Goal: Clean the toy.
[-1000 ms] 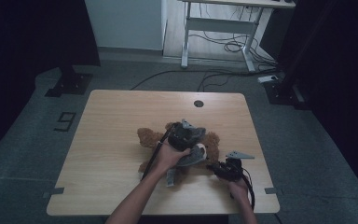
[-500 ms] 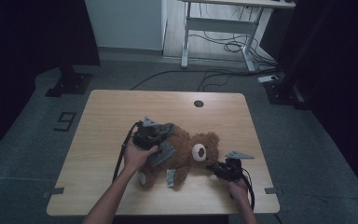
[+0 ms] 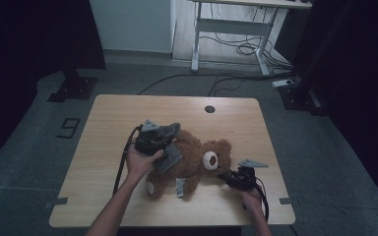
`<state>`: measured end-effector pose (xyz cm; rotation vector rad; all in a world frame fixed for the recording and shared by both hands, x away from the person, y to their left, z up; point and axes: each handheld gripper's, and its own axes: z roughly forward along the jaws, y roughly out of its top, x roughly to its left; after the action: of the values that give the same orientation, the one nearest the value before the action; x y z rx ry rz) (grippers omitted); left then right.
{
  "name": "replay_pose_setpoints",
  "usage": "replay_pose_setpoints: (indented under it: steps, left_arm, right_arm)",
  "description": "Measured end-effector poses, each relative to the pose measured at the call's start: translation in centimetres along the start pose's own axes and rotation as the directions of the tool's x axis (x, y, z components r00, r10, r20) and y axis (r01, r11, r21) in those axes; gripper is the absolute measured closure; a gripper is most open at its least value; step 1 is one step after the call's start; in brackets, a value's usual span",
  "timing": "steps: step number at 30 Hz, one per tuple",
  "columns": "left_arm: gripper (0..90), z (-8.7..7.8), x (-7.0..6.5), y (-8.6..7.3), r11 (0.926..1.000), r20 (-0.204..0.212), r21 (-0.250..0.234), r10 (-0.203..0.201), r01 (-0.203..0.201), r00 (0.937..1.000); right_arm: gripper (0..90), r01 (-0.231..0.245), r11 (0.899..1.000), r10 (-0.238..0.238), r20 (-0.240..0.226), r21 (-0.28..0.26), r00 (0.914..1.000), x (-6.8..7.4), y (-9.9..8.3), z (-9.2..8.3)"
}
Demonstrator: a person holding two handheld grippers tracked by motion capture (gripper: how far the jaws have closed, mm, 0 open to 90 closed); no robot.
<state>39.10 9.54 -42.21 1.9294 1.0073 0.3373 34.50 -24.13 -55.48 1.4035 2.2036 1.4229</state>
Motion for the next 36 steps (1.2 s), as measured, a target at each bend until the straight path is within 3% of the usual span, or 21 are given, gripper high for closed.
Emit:
replay_pose_setpoints:
  steps: [4, 8, 9, 13, 17, 20, 26, 29, 32, 36]
  left_arm:
    - [77.9, 2.8, -1.9, 1.0, 0.9972, 0.020, 0.065, 0.037, -0.038, 0.9991]
    - [77.8, 5.4, -2.3, -0.1, 0.9891, 0.028, 0.142, 0.034, -0.037, 0.9991]
    - [77.9, 5.7, -2.3, -0.5, 0.9895, 0.026, 0.140, 0.033, -0.036, 0.9991]
    - [78.1, 5.4, -1.9, -1.0, 0.9902, 0.041, 0.138, 0.014, -0.020, 0.9990]
    - [78.4, 5.1, -2.3, -1.6, 0.9893, 0.036, 0.139, 0.040, -0.045, 0.9986]
    - [78.7, 4.9, -2.4, -2.3, 0.9915, 0.045, 0.124, 0.035, -0.040, 0.9984]
    - [79.2, 4.4, -2.9, -3.7, 0.9952, 0.055, 0.090, 0.034, -0.039, 0.9979]
    - [79.4, 4.1, -3.4, -4.4, 0.9959, 0.054, 0.075, 0.048, -0.052, 0.9974]
    - [79.4, 3.7, -3.6, -5.0, 0.9963, 0.051, 0.063, 0.056, -0.059, 0.9972]
    - [79.5, 3.6, -3.6, -5.3, 0.9972, 0.061, 0.056, 0.046, -0.049, 0.9971]
  right_arm:
    - [64.7, 0.003, 1.000, -0.003, 0.001, 0.000, 1.0000, 0.0, 0.0, 0.0]
    - [63.9, 0.006, 1.000, -0.006, -0.004, 0.002, 1.0000, -0.1, 0.0, -0.1]
    - [63.3, 0.007, 1.000, -0.007, -0.004, 0.001, 1.0000, -0.1, 0.0, -0.1]
    - [56.3, 0.023, 1.000, -0.023, 0.008, -0.001, 0.9997, 0.1, 0.0, -0.1]
    - [39.0, 0.023, 1.000, -0.023, 0.032, -0.002, 0.9992, 0.1, -0.1, -0.4]
    - [27.8, 0.022, 1.000, -0.022, 0.047, -0.003, 0.9987, 0.0, 0.0, -1.1]
    - [14.3, -0.003, 0.995, 0.003, -0.001, -0.101, 1.0000, 0.1, 1.5, -3.3]
    - [10.2, 0.026, 0.993, -0.027, -0.003, -0.114, 0.9996, 1.5, 2.5, -2.8]
    - [1.2, 0.060, 0.994, -0.061, -0.008, -0.089, 0.9981, 2.7, 3.5, -1.6]
    - [0.0, 0.045, 0.996, -0.048, -0.042, -0.083, 0.9979, 2.6, 4.6, -0.9]
